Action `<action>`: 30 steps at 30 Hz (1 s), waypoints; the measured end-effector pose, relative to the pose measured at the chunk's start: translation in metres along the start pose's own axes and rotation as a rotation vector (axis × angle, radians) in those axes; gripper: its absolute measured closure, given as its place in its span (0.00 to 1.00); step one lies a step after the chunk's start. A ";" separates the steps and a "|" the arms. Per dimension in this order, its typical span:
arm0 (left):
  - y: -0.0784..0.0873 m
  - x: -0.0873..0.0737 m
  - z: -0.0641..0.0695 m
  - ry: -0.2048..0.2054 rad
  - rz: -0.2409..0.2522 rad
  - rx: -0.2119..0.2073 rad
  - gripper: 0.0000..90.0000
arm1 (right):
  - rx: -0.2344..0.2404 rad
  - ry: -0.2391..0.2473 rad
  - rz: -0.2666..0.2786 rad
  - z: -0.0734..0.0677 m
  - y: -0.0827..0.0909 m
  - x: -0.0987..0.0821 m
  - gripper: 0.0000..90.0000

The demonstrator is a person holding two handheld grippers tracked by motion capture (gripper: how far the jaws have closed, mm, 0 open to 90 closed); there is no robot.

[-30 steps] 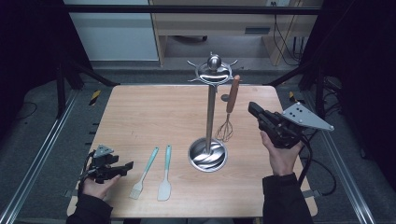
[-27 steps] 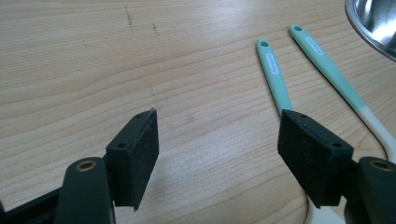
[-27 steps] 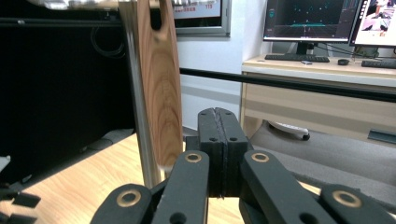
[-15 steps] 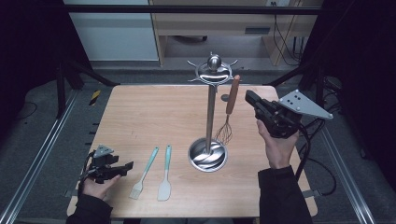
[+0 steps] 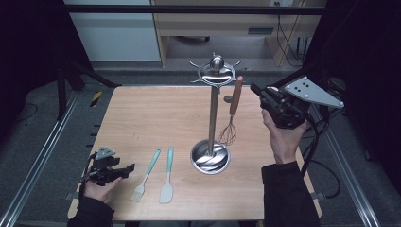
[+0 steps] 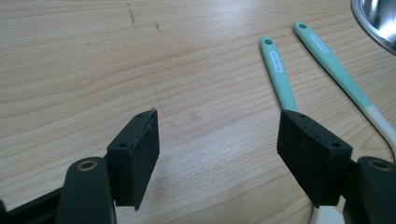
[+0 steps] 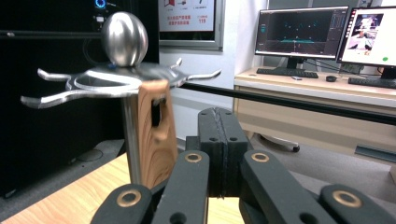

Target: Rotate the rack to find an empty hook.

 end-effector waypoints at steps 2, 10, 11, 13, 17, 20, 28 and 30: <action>0.000 0.000 0.000 -0.001 0.002 0.000 0.33 | 0.011 -0.005 0.005 0.000 -0.001 0.002 1.00; 0.000 0.000 0.000 -0.001 -0.001 0.000 0.33 | 0.034 0.011 0.011 -0.008 -0.003 0.008 1.00; 0.000 0.000 0.000 -0.004 -0.003 -0.001 0.33 | 0.041 0.013 0.012 -0.010 -0.003 0.008 1.00; 0.000 0.000 0.000 -0.006 -0.003 -0.002 0.33 | 0.044 0.020 0.010 -0.013 -0.002 0.009 1.00; -0.001 0.000 0.001 -0.002 -0.004 -0.003 0.33 | 0.047 0.038 0.006 -0.015 -0.001 0.009 1.00; 0.000 0.000 0.000 -0.005 -0.003 -0.002 0.33 | 0.059 0.043 0.007 -0.017 0.001 0.010 1.00; -0.001 0.000 0.001 -0.003 -0.005 -0.003 0.33 | 0.098 0.061 0.019 -0.030 0.006 0.011 1.00; -0.001 0.000 0.001 -0.003 -0.005 -0.002 0.33 | 0.106 0.062 0.022 -0.033 0.006 0.011 1.00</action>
Point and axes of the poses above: each handheld gripper's, and its own axes: y roughly backward along the jaws, x roughly out of its top, z roughly to its right, the point moved 4 cm from there along -y, roughly forward along the jaws, and after that the axes turned 2 degrees about y, right-handed, at the moved point
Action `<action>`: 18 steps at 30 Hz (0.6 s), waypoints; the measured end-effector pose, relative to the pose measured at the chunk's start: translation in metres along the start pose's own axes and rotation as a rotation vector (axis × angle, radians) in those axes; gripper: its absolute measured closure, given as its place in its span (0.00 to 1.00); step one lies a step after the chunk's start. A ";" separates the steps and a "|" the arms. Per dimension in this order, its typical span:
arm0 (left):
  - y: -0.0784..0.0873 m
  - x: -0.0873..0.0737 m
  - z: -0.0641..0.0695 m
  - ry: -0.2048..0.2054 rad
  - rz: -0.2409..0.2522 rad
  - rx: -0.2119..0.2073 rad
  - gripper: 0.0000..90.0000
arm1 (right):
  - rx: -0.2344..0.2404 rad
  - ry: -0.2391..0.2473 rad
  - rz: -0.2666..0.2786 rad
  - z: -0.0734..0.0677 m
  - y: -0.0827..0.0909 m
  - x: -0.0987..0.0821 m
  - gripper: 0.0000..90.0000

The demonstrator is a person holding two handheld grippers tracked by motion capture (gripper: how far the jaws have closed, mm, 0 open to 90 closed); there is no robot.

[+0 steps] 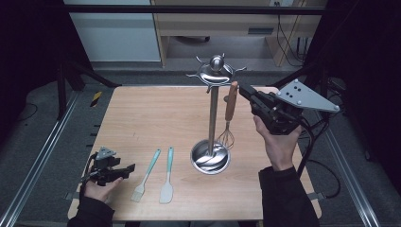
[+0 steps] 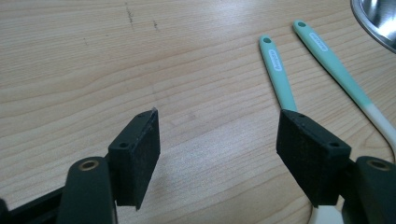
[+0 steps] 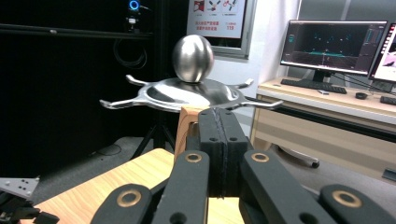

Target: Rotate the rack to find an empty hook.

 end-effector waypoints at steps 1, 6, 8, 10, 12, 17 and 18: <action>0.000 0.000 0.000 -0.002 0.000 0.001 0.33 | 0.002 0.001 0.000 -0.001 0.000 0.000 1.00; 0.000 0.000 0.000 0.000 0.001 0.000 0.33 | 0.006 -0.002 0.002 -0.004 0.000 -0.001 1.00; 0.001 0.000 0.000 0.001 0.002 -0.001 0.33 | 0.009 -0.007 0.001 -0.004 0.001 -0.002 1.00; 0.001 0.000 0.000 0.000 0.004 -0.001 0.33 | -0.004 -0.007 -0.002 -0.002 0.002 -0.005 1.00; 0.001 0.000 0.000 -0.003 0.006 -0.001 0.33 | -0.017 -0.013 -0.017 0.002 0.004 -0.013 0.97; 0.001 0.001 0.002 -0.007 0.005 -0.007 0.36 | -0.066 -0.029 -0.088 0.015 0.011 -0.051 0.86; 0.001 0.001 0.002 -0.007 0.005 -0.006 0.37 | -0.082 -0.034 -0.113 0.019 0.014 -0.063 0.82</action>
Point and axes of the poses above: each handheld gripper's, and its own axes: y roughly backward along the jaws, x roughly out of its top, z roughly to its right, the point moved 4 cm from there along -y, roughly forward along the jaws, and after that the axes turned 2 degrees about y, right-handed, at the moved point
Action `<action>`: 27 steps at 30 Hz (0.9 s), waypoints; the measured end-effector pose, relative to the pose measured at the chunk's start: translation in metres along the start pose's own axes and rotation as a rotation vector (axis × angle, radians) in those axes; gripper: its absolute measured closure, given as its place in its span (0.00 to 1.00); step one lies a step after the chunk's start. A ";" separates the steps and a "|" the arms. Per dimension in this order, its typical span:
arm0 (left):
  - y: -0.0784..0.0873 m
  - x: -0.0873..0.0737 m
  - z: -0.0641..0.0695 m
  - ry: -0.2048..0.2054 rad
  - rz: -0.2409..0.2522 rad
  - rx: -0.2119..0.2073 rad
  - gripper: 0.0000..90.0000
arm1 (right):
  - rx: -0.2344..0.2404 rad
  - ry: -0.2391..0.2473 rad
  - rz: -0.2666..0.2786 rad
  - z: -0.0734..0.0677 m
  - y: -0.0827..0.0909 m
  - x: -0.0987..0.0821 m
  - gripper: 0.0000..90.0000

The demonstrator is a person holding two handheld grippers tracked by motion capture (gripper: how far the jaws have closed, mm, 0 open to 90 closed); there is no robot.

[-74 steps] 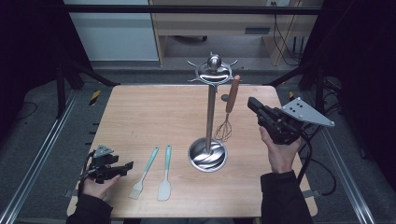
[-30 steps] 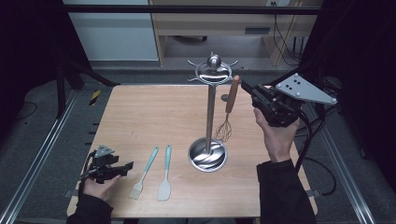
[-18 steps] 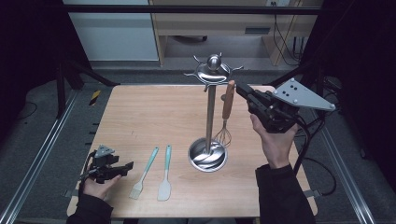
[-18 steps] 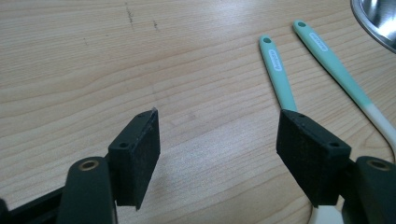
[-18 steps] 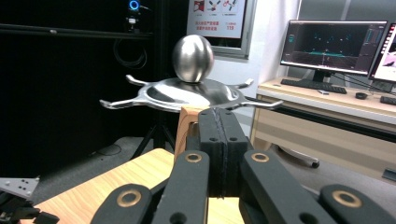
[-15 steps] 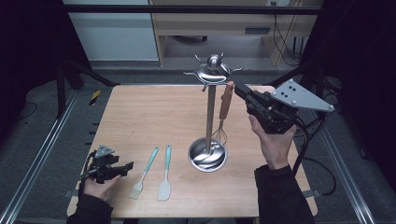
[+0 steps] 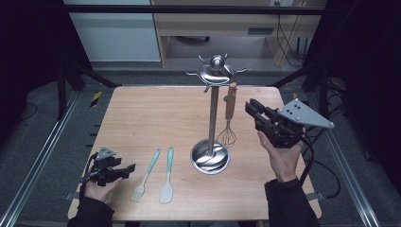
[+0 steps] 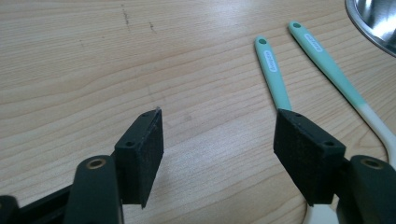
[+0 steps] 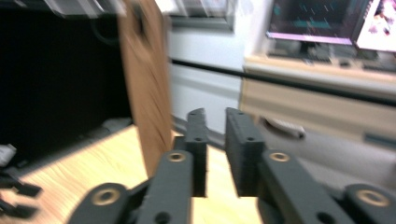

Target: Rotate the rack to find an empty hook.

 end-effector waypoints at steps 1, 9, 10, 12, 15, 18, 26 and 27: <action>0.000 0.000 0.001 0.003 -0.001 0.000 0.38 | -0.011 -0.005 -0.013 0.003 0.000 -0.008 0.79; 0.001 0.001 0.005 -0.010 -0.002 0.008 0.44 | -0.102 -0.045 -0.180 0.031 0.002 -0.083 0.62; 0.001 0.001 0.005 -0.014 -0.001 0.008 0.45 | -0.110 -0.046 -0.196 0.033 0.001 -0.089 0.61; 0.003 0.001 0.007 -0.030 0.002 0.017 0.48 | -0.122 -0.053 -0.221 0.036 0.002 -0.100 0.58; 0.004 0.002 0.009 -0.046 0.005 0.027 0.53 | -0.134 -0.060 -0.270 0.040 0.002 -0.120 0.55; 0.005 0.002 0.011 -0.044 0.007 0.031 0.56 | -0.146 -0.055 -0.314 0.044 0.003 -0.138 0.52; 0.002 0.004 0.026 -0.082 0.000 0.013 0.58 | -0.163 -0.079 -0.372 0.052 0.016 -0.173 0.48; 0.002 0.004 0.029 -0.091 0.000 0.008 0.58 | -0.161 -0.077 -0.383 0.052 0.018 -0.177 0.48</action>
Point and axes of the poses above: each handheld gripper's, and its own axes: y roughly backward along the jaws, x roughly out of its top, z roughly to its right, the point moved 4 cm from there along -y, roughly forward along the jaws, and after that the axes turned 2 degrees about y, right-handed, at the moved point
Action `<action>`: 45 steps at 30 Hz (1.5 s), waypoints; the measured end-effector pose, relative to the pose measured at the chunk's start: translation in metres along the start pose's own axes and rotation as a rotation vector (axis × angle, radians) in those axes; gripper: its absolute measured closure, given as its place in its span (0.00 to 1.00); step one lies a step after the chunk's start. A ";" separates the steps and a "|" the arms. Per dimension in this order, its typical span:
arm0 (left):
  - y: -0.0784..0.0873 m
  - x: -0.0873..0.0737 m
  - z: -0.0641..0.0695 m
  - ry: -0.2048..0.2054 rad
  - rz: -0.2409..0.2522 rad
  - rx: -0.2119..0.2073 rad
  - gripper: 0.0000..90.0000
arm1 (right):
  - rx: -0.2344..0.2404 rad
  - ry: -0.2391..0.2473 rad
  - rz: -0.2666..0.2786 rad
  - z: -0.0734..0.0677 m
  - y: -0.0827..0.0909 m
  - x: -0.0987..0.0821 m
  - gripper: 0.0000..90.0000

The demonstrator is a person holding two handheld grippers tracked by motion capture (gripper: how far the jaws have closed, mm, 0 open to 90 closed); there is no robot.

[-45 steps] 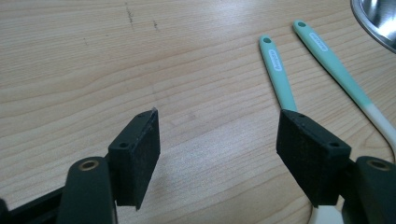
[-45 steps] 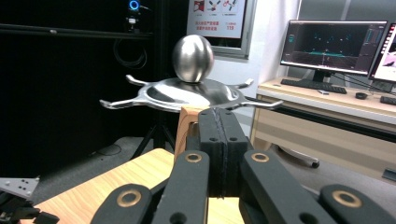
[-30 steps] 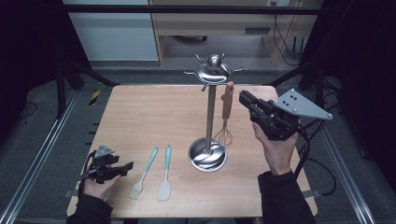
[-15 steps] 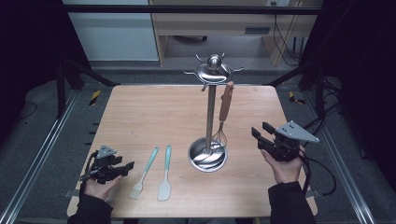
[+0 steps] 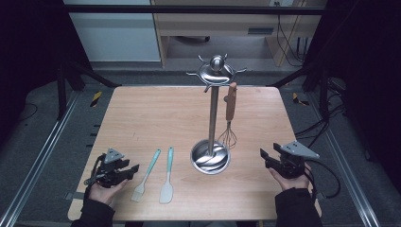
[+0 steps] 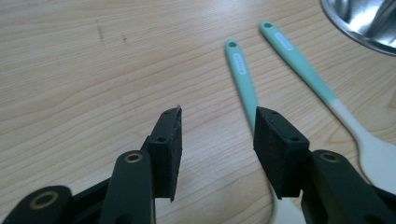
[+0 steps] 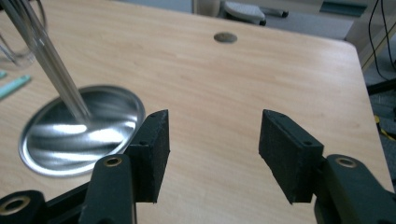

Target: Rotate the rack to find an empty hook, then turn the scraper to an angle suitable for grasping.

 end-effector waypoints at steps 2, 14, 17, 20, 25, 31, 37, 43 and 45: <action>-0.001 0.001 0.006 -0.012 0.003 -0.008 0.57 | 0.010 0.003 -0.025 -0.001 -0.001 -0.008 0.48; -0.008 0.015 0.037 -0.010 0.021 -0.044 0.55 | 0.018 0.044 -0.095 -0.004 -0.011 -0.026 0.50; -0.012 0.019 0.048 -0.008 0.017 -0.065 0.54 | 0.013 0.046 -0.106 -0.003 -0.013 -0.028 0.50; -0.019 0.022 0.058 -0.022 0.003 -0.074 0.53 | 0.016 0.047 -0.103 -0.004 -0.013 -0.027 0.49; -0.030 0.027 0.070 -0.044 -0.029 -0.078 0.53 | 0.008 0.040 -0.101 -0.003 -0.012 -0.027 0.50; -0.044 0.028 0.080 -0.059 -0.066 -0.064 0.54 | 0.015 0.051 -0.109 -0.005 -0.014 -0.028 0.50; -0.051 0.022 0.085 -0.094 -0.105 -0.041 0.59 | 0.026 0.066 -0.124 -0.009 -0.016 -0.029 0.50; -0.054 0.019 0.085 -0.076 -0.120 -0.047 0.66 | 0.022 0.077 -0.127 -0.008 -0.017 -0.030 0.50; -0.056 0.018 0.086 -0.081 -0.130 -0.048 0.68 | 0.024 0.070 -0.130 -0.008 -0.016 -0.029 0.50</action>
Point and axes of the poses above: each handheld gripper's, and its own axes: y roughly backward along the jaws, x roughly out of its top, z roughly to its right, the point moved 4 cm from there along -y, roughly forward along the jaws, and after that the axes turned 2 degrees about y, right-handed, at the moved point
